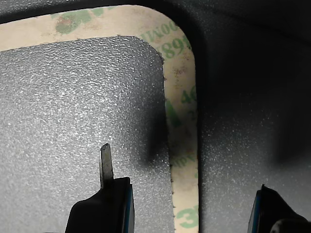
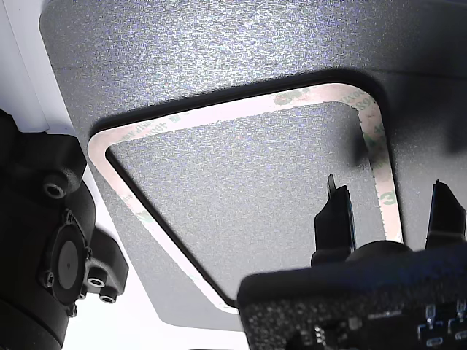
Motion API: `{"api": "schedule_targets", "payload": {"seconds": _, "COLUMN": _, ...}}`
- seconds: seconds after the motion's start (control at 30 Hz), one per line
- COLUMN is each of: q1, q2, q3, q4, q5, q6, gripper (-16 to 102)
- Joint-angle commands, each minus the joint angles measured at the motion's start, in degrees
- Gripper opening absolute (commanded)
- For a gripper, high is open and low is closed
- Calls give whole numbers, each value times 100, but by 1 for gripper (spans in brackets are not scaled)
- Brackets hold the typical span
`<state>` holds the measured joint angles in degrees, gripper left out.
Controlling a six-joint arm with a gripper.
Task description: Grab top frame and put it into gray box.
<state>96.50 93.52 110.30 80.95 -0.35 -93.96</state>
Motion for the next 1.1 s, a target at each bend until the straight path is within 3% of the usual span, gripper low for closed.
{"api": "schedule_targets", "payload": {"seconds": 0.0, "q1": -26, "q2": 167, "q3": -35, "q4": -105, "q5": 53, "q6": 35, "gripper": 100}}
{"api": "schedule_targets", "payload": {"seconds": 0.23, "q1": 70, "q2": 211, "q3": 281, "q4": -536, "q5": 105, "q6": 105, "gripper": 93}}
{"api": "schedule_targets", "payload": {"seconds": 0.67, "q1": 79, "q2": 176, "q3": 193, "q4": -404, "q5": 141, "q6": 88, "gripper": 78}}
{"api": "schedule_targets", "payload": {"seconds": 1.07, "q1": 88, "q2": 88, "q3": 97, "q4": -396, "q5": 105, "q6": 53, "gripper": 71}}
